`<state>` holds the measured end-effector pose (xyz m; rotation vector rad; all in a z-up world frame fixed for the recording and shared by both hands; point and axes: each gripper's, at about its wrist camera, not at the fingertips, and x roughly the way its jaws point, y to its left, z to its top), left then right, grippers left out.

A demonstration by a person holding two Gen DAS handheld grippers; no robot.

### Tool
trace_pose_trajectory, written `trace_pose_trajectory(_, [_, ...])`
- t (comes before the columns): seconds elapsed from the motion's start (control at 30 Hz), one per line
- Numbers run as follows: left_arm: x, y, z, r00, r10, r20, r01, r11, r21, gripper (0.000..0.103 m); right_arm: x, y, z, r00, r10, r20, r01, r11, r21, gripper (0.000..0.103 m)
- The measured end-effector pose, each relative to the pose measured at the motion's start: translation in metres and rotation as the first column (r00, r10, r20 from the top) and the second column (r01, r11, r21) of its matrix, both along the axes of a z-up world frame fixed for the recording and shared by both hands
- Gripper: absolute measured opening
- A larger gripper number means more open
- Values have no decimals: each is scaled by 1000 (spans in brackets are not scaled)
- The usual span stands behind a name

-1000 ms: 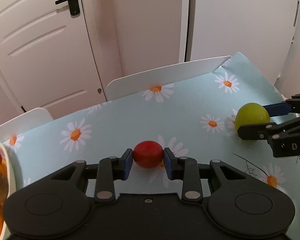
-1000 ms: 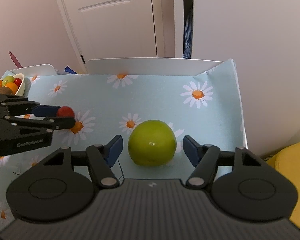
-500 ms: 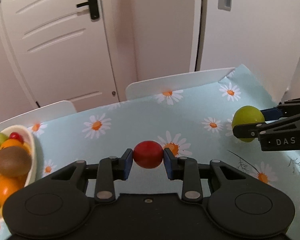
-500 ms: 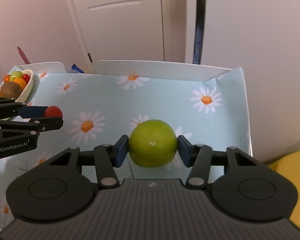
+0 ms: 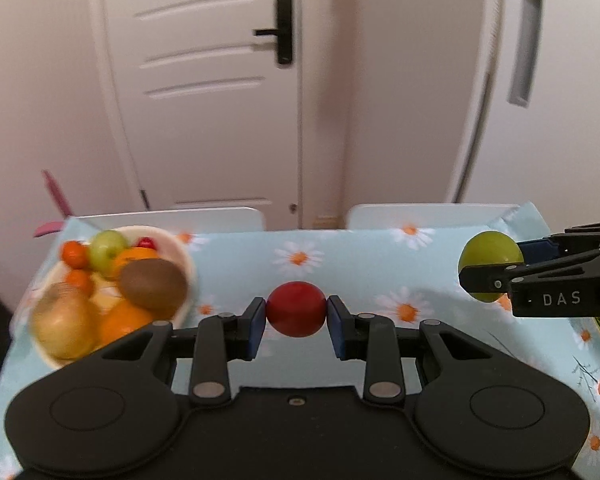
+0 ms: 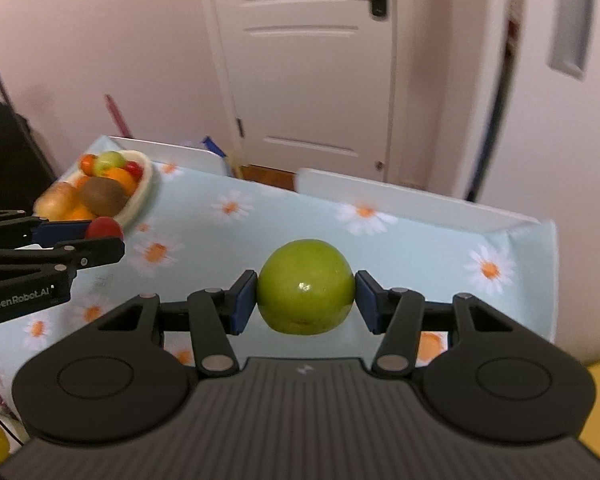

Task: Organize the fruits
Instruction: 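Carry the small tomato and green apple into the cream bowl and release both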

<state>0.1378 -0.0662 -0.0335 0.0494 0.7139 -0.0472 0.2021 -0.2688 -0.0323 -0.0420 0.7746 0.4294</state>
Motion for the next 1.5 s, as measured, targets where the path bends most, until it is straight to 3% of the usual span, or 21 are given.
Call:
trace_pose_trajectory(0.3, [-15,60,29,994,103,39,-103,995,3,36,3,68,33,994,106,28,-107,994,27,68])
trace_pose_trajectory(0.67, [-2,142,41,985,164,50,-165,986,29,36,22,160,50,983,179,38,-180,982,53,68])
trace_pose_trajectory(1.1, [49,218,14,989,145,-9,-144,989,44,36,49,244,47,983,179,25,-181,982,57,68])
trace_pose_trajectory(1.5, [87,246,-21,992,83,-96,-80,996,37,37,77,282,30,991,135,-15,-134,990,50,68])
